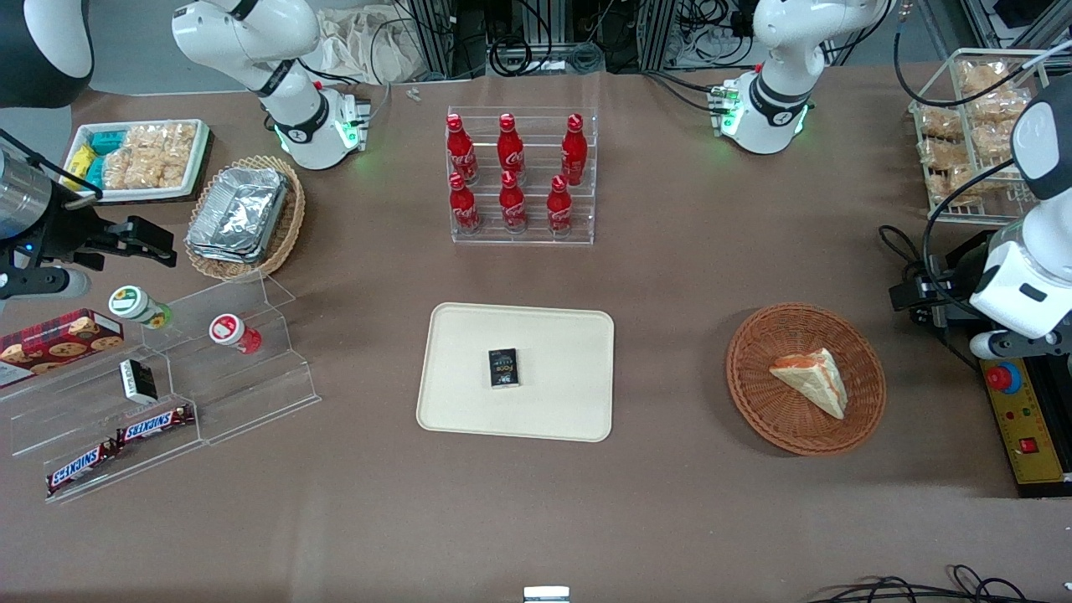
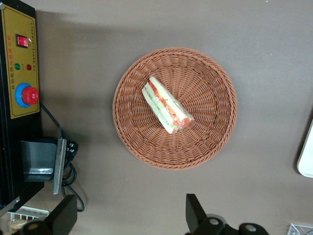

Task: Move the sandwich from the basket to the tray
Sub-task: 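Move the left gripper down over the sandwich in the wicker basket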

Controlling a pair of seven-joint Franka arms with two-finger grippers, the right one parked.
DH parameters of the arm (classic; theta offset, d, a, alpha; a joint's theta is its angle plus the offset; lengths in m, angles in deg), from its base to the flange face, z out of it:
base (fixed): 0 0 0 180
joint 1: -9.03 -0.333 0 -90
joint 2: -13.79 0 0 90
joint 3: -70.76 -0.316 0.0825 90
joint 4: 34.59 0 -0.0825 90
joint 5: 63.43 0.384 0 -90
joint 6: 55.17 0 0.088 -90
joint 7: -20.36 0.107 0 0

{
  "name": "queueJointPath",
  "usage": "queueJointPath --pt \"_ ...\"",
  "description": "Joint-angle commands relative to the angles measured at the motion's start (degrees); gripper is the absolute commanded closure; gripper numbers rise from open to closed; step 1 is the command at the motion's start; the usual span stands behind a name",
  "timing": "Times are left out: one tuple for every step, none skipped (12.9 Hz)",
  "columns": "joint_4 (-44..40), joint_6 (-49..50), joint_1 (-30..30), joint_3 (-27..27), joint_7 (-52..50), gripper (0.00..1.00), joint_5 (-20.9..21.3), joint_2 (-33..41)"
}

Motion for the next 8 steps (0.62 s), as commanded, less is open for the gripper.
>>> queueJointPath --pt "-1.7 1.9 0.2 0.2 -0.2 0.00 1.3 -1.0" --pt "-1.8 1.9 0.1 0.2 -0.8 0.00 1.3 -1.0" --pt "-1.8 1.9 0.2 0.2 -1.0 0.00 1.3 -1.0" --pt "-1.5 2.0 0.1 0.2 -1.3 0.00 1.3 -1.4" --pt "-1.0 2.6 0.1 0.1 -2.9 0.00 1.4 -2.3" --pt "2.8 1.4 -0.1 -0.2 -7.2 0.00 1.3 -1.6" --pt "5.2 -1.5 -0.5 -0.3 -12.1 0.00 1.3 -0.5" --pt "7.9 -4.7 -0.4 -0.3 -17.3 0.00 1.3 -0.1"
